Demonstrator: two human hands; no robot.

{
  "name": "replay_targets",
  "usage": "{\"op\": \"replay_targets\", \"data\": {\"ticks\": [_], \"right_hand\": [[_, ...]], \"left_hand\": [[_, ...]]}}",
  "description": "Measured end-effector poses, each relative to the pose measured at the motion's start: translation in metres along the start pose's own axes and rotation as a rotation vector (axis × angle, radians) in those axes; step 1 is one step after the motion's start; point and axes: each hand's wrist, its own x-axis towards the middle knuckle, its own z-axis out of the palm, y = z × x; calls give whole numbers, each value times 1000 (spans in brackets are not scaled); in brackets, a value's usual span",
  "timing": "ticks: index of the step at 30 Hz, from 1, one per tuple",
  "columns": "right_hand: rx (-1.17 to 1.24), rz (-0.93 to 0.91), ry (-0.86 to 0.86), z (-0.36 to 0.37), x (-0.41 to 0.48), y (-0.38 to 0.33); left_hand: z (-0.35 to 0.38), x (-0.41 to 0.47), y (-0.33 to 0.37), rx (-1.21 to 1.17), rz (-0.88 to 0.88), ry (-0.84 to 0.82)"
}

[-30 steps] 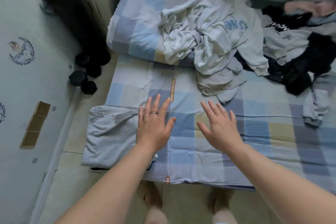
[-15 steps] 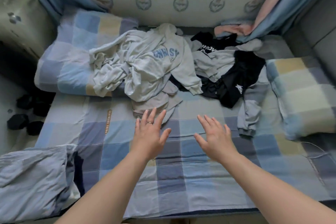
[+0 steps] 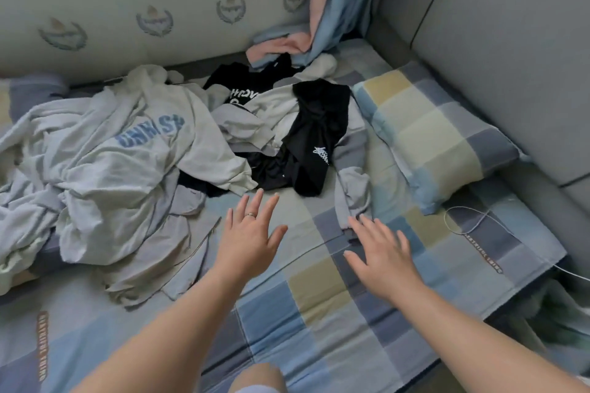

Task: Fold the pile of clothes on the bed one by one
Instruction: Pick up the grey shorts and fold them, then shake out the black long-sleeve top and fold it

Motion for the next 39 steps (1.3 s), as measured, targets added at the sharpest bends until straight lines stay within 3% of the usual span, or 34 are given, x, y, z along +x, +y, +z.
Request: {"op": "replay_targets", "data": {"ticks": [7,11,15,27,31,36,39], "right_hand": [[6,165,-115,79,101,26],[-13,218,-133,94,142,27],[-4,224,-91,100,191,14],[-45,28,-12,136,366,-41],[-117,-21,0,164,435,-62],[-175,-135,-148,212,496,-101],[-140,-114,-178,232,509,-110]], "left_hand": [[110,107,-43,-57,40,-195],[134,139,-73,-33,61,-265],[135,185,-111,-11,46,-233],[147,341,-216,247,80,-58],[178,376,-261,241,-113,-225],[206,388,-288,135,-95,-216],[202,396,-292,72,-90,-237]]}}
